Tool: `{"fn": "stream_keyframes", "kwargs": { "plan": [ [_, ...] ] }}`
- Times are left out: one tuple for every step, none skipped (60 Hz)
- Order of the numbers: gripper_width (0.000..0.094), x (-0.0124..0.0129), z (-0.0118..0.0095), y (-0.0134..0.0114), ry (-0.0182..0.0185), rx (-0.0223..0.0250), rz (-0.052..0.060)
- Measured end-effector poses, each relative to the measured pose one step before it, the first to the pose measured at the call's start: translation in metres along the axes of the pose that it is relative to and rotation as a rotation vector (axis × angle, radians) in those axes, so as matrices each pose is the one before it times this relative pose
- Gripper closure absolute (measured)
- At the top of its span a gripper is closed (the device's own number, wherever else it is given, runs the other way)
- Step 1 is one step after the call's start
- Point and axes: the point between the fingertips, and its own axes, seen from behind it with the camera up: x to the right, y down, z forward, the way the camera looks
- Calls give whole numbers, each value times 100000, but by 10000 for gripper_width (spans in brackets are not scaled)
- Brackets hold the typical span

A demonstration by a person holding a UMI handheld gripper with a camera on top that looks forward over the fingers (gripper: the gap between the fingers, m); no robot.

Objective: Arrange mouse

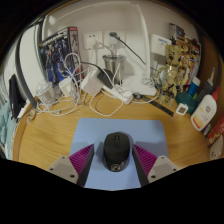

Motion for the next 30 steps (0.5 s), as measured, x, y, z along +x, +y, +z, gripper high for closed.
{"fn": "stream_keyframes", "kwargs": {
  "plan": [
    [183,-45,-318,-91,75,364,170],
    [188,-35,-380,-73,102,248,259],
    [189,-15,-425,-35,214,104,377],
    [188,12,-403,-26,377,131,368],
    [188,-5,-531,-46,275,75,581],
    [187,26,-491,-55,465,312,323],
    [192,-40,-628,-87,282,179,407],
    [196,-49,-619,-94,199,347,274],
    [196,12,-635,-20,103,569,53],
    [196,-63,-703,-88,229,247,325],
    [195,-42,-713,-117,287,340,368],
    [196,-59,-747,-144,328,404,365],
    [194,-41,-758,-178,380,495,316],
    [196,-93,-829,-184,324,570,199],
    [199,-104,-854,-238,212,635,93],
    [197,-167,-767,-244,374,858,51],
    [196,-38,-926,-296,-11,595,-97],
    [197,-170,-828,-226,358,972,-93],
    [198,-136,-874,-303,344,725,-79],
    [197,-118,-918,-304,380,723,-145],
    [197,-127,-896,-302,405,804,-194],
    [198,-133,-886,-346,403,988,-231],
    [198,-120,-918,-387,474,1084,-253],
    [197,-102,-742,-420,677,1118,-175],
    [196,-119,-905,-392,417,1058,-119],
    [198,-97,-863,-385,426,881,-65],
    [198,-121,-838,-384,376,823,-55],
    [197,-131,-815,-333,319,690,21],
    [196,-178,-785,-325,309,548,12],
    [196,-153,-780,-315,270,589,0]
  ]
}}
